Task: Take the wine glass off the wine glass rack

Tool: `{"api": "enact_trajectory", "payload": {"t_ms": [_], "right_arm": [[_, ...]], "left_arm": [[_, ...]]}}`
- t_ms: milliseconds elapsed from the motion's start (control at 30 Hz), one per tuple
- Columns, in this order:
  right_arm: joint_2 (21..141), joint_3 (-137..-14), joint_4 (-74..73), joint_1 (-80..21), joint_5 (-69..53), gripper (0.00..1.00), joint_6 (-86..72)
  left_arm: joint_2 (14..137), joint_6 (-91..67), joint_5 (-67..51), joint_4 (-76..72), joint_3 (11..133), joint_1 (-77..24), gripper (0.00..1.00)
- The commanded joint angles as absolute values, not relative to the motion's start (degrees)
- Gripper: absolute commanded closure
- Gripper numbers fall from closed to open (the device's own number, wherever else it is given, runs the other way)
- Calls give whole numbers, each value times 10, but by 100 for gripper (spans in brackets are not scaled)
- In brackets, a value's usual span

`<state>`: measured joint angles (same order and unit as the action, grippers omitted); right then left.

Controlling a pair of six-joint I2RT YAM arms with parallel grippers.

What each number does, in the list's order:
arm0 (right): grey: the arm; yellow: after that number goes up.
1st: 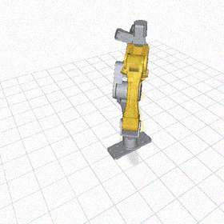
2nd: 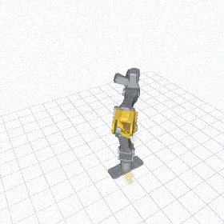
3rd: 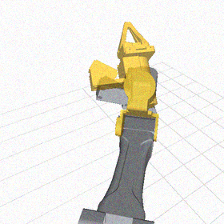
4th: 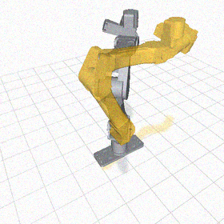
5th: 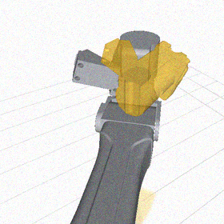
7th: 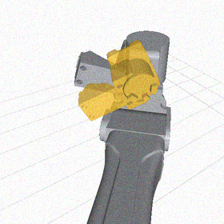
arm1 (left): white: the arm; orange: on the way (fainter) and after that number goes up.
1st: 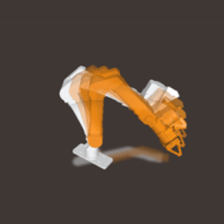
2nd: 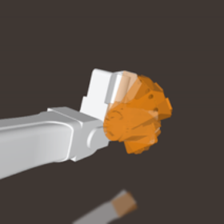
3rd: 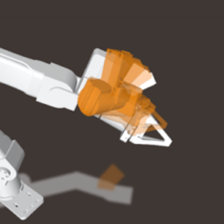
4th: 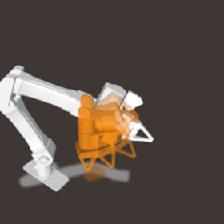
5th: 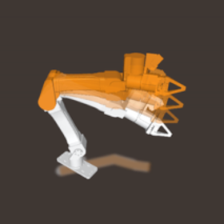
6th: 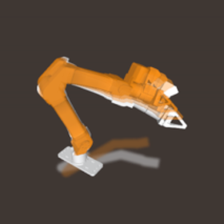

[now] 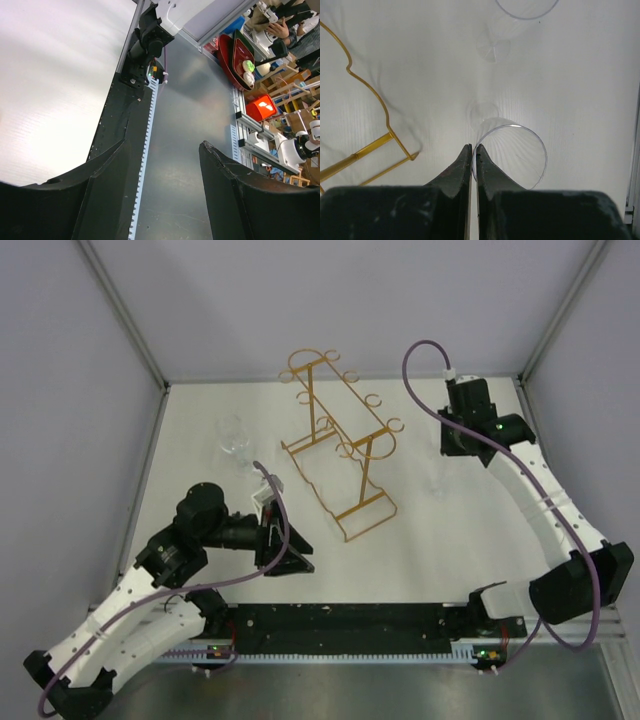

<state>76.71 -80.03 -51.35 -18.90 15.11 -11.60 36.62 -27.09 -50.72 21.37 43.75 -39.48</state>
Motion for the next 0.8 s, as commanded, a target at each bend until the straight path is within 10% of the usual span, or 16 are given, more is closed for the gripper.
{"api": "enact_trajectory", "payload": {"t_ms": [0, 767], "right_arm": [[783, -831, -466, -170, 144, 100, -111], [829, -838, -437, -159, 146, 100, -100]], "left_arm": [[369, -266, -521, 182, 437, -396, 37], [399, -245, -526, 174, 439, -396, 37]]}}
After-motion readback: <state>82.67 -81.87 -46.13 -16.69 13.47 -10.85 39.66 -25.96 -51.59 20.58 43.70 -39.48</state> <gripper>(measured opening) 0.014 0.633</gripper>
